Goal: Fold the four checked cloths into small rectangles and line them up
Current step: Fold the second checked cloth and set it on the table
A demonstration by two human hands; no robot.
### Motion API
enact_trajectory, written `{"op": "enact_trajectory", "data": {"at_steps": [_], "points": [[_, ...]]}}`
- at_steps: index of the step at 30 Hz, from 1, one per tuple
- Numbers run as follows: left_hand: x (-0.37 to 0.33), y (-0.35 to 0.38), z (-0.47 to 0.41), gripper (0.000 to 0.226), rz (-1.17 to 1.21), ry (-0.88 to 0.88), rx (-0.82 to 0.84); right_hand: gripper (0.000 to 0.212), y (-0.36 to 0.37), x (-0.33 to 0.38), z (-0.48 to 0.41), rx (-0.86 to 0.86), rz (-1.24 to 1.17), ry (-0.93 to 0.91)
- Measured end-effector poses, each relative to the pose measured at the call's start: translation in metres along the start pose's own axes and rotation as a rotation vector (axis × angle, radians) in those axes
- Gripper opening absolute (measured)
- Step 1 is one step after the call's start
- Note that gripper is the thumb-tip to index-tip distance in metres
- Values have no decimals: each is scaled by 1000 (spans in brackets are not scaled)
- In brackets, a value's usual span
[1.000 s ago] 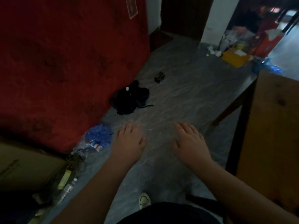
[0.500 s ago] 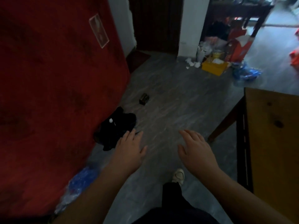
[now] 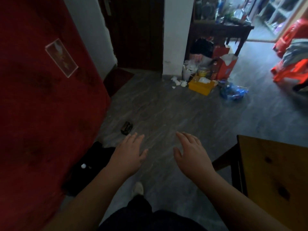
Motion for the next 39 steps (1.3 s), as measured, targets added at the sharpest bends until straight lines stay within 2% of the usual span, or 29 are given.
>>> {"op": "enact_trajectory", "data": {"at_steps": [11,17,22,30,34,39], "points": [[-43,-85,-290,66,-99,247,68,60,-60,-86,-230,-122,-70,268],[-101,-122,-417,67,-172,402,144,60,-124,-126,-315,-247,-123,410],[-186,-141,-502,65,-224,534,180,58,-166,-199,-346,-340,-152,539],[-349,-142,-633,64,-314,640,223,61,-225,-353,-406,-370,-185,645],[-435,-151,-680,64,-367,695,231,61,-265,-430,-424,-350,-207,715],[-551,-147,-718,65,-345,837,241,61,-319,-508,-418,-434,-232,838]]}}
Point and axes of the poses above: each hand's wrist, its own z-axis away from the middle knuckle, its own y-axis out of the palm, x = y × z, the point moved 8 cm from there along -z, towards the middle knuckle, and after that the axes turned 8 degrees about x, right-handed, at the moved point
